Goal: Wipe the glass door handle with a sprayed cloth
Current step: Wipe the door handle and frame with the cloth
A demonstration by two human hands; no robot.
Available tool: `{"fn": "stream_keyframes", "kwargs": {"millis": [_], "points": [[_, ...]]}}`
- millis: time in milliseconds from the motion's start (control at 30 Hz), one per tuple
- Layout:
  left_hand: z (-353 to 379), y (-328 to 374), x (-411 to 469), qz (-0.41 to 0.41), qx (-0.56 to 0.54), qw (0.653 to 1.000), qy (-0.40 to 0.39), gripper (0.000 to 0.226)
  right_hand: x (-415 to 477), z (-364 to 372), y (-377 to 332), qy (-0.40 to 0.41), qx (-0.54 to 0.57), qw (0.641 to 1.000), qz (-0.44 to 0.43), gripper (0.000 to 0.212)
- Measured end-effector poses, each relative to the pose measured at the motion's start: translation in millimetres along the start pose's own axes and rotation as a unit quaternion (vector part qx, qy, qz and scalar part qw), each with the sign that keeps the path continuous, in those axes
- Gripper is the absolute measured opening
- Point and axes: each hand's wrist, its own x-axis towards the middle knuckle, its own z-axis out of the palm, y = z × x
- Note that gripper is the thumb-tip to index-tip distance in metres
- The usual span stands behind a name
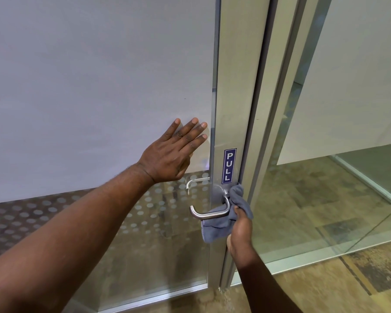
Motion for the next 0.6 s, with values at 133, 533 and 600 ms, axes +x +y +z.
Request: {"fn": "stream_keyframes", "kwargs": {"millis": [133, 533, 600], "points": [[0.4, -0.7, -0.3, 0.000, -0.001, 1.000, 0.002, 0.063, 2.5, -0.5, -7.0, -0.006, 0.055, 0.998, -0.028, 0.036], [0.9, -0.3, -0.1, 0.000, -0.006, 1.000, -0.002, 0.063, -11.0, -6.3, 10.6, -0.076, -0.410, 0.895, -0.162, 0.034], [0.7, -0.7, -0.3, 0.001, -0.005, 1.000, -0.001, 0.064, -15.9, 3.3, -1.7, -0.015, -0.258, 0.960, -0.108, 0.024]]}}
